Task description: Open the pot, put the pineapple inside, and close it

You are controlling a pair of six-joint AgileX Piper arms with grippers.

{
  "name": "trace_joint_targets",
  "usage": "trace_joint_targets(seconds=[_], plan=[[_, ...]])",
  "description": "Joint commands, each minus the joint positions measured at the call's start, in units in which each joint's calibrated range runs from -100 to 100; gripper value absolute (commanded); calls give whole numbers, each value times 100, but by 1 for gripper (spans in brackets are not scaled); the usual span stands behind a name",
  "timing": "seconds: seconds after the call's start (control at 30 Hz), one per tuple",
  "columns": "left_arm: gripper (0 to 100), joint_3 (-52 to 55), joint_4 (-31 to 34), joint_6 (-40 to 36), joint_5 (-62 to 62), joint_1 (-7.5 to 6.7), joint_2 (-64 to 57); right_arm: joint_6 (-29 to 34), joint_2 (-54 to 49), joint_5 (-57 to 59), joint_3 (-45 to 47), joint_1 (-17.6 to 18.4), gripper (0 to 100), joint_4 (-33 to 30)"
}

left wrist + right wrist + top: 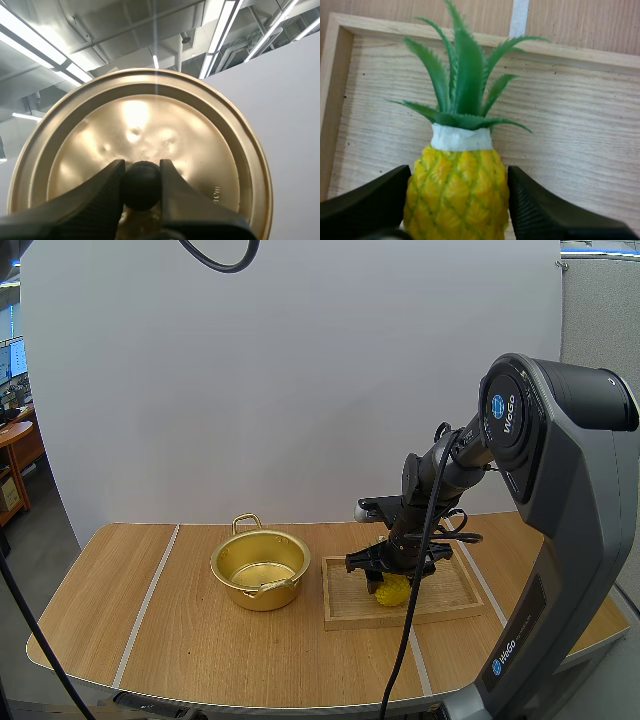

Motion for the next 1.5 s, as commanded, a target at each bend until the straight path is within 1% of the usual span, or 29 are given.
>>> trace_joint_targets(seconds=[0.0,0.13,0.27,0.33,0.43,0.57,0.67,0.87,1.03,1.17,1.27,1.47], plan=[[0,-59,15,-59,-192,-15,1,-34,-19,9,-53,-16,0,5],[0,-59,15,-59,-192,-15,1,-44,-97,206,-180,-16,0,16],[0,-59,15,-59,-192,-15,1,-55,-501,556,-467,-8,0,106],[0,-59,15,-59,-192,-15,1,-65,-758,716,-618,67,0,107],[0,-59,15,-59,-192,-15,1,-140,-1180,997,-852,270,0,107],[0,-59,15,-59,-192,-15,1,-140,-1606,1255,-1209,651,0,107],[0,-59,15,-59,-192,-15,1,-131,-1739,1436,-1489,966,0,107],[0,-59,15,-59,-192,-15,1,-121,-1701,1511,-1849,1509,0,135],[0,-59,15,-59,-192,-15,1,-121,-1476,1384,-1980,1833,0,58],[0,-59,15,-59,-192,-15,1,-168,-1118,1140,-1979,1974,0,58],[0,-59,15,-59,-192,-15,1,-168,-798,960,-1979,2035,0,-83],[0,-59,15,-59,-192,-15,1,-168,-257,584,-1979,2043,0,-255]])
